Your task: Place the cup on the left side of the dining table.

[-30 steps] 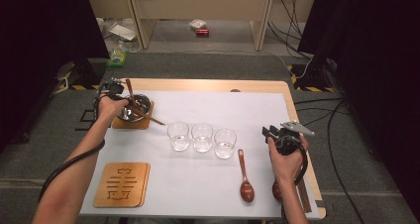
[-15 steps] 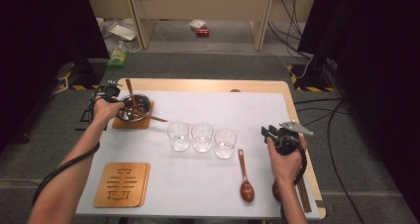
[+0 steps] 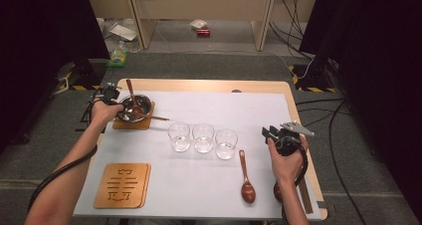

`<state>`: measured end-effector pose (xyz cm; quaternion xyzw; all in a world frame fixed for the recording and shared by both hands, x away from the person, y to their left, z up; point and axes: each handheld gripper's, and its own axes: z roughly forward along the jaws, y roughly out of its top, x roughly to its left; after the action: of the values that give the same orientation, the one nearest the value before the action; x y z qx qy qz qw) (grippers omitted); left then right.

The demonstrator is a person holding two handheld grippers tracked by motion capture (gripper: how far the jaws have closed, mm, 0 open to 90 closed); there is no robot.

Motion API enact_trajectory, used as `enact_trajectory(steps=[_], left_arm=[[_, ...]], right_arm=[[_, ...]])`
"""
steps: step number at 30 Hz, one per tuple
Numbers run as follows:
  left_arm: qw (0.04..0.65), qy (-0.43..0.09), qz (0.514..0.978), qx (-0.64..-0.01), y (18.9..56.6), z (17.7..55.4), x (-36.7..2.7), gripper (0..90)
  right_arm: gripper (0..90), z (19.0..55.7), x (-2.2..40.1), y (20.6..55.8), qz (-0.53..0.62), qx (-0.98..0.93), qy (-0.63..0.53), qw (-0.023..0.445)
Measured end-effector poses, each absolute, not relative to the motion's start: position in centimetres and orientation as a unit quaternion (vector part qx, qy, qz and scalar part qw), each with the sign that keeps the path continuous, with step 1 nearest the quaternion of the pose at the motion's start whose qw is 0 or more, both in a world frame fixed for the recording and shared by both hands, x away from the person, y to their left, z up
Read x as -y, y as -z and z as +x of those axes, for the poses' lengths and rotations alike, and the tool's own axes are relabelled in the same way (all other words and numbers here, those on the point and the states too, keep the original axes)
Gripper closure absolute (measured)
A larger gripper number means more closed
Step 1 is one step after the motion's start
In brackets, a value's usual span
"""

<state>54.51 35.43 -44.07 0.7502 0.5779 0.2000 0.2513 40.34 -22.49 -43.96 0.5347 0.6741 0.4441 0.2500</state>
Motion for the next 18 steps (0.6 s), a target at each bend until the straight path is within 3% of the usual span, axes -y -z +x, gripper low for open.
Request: enact_trajectory(steps=[18], left_arm=[[0.25, -0.195, 0.753, -0.577, 44.18, 53.7, -35.66, 89.3]], right_arm=[[65.4, 40.38, 22.32, 43.99, 0.533, -0.675, -0.445, 0.25]])
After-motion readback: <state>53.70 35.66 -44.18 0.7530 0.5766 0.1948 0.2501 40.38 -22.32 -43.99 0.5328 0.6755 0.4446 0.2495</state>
